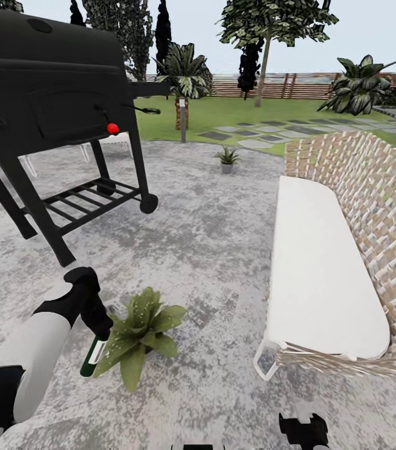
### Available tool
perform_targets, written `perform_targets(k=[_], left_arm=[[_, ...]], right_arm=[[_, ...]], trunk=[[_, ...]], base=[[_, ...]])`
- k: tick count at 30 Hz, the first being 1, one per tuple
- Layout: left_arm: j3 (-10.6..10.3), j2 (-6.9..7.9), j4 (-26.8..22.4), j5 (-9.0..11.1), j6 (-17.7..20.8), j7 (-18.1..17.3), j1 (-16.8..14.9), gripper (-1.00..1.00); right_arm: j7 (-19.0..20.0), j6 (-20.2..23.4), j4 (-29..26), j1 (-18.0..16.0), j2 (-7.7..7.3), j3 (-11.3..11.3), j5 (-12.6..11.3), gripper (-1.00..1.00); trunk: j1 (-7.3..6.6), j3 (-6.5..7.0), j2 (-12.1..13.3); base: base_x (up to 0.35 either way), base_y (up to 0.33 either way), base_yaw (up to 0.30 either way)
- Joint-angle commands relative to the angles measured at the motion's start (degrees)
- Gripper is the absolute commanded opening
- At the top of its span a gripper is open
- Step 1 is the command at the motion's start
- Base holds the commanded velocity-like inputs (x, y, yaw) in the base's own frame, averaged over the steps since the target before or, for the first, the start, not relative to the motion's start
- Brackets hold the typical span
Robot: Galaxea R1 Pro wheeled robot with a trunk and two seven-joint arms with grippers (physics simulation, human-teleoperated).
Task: Pick up the pesticide atomizer in the garden and spray insectifuge to fully cover both potted plants in the garden.
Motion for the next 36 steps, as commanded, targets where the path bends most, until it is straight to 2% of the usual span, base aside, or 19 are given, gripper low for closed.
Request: perform_targets(k=[1, 9, 15, 23, 28, 29, 31, 34, 36], left_arm=[[0.3, -0.04, 0.0, -0.6, 0.6, -0.5, 0.0, -1.00], [0.3, 0.00, -0.3, -0.5, 0.7, -0.5, 0.0, -1.00], [0.5, 1.39, -0.2, -0.6, 0.4, -0.5, 1.0, -1.00], [0.8, 1.68, 0.0, -0.6, 0.5, -0.5, 1.4, -1.00], [1.1, 1.72, -0.3, -0.1, 0.6, -0.5, 5.8, -1.00], [1.8, 1.72, -0.3, -0.1, 0.6, -0.5, 6.7, -1.00], [4.9, 1.56, -0.4, 0.0, 0.6, -0.5, 8.1, -1.00], [8.5, 1.13, -0.9, 0.1, 0.6, -0.5, 8.5, -1.00], [9.2, 1.00, -1.0, 0.2, 0.6, -0.5, 8.6, -1.00]], right_arm=[[-0.1, -0.1, 0.0, 0.0, -0.01, 0.5, -0.5, 1.00], [-0.1, -0.1, 0.0, 0.0, -0.02, 0.5, -0.4, 1.00], [-0.1, -0.1, 0.0, 0.0, -0.03, 0.5, -0.4, 1.00], [-0.1, -0.1, 0.0, 0.2, -0.03, 0.6, -0.3, 1.00], [0.0, -0.1, 0.0, 0.2, -0.03, 0.6, -0.3, 1.00], [0.0, -0.1, 0.0, 0.2, -0.03, 0.6, -0.3, 1.00], [0.0, -0.1, 0.0, 0.2, -0.03, 0.6, -0.3, 1.00], [0.0, 0.0, 0.0, 0.2, -0.03, 0.6, -0.3, 1.00], [0.0, 0.0, 0.0, 0.2, -0.03, 0.6, -0.3, 1.00]], trunk=[[-0.03, -0.05, 0.0], [-0.03, -0.05, 0.0], [-0.03, -0.05, 0.0], [-0.03, -0.05, 0.0], [-0.03, -0.05, 0.0], [-0.03, -0.05, 0.0], [-0.03, -0.05, 0.0], [-0.03, -0.05, 0.0], [-0.03, -0.05, 0.0]], base=[[-0.164, -0.097, 0.000], [-0.046, -0.021, 0.000], [-0.079, 0.000, 0.000], [-0.151, 0.000, 0.000], [-0.003, 0.000, 0.000], [0.000, 0.000, 0.000], [0.000, 0.000, 0.000], [0.000, 0.000, 0.000], [0.000, 0.000, 0.000]])
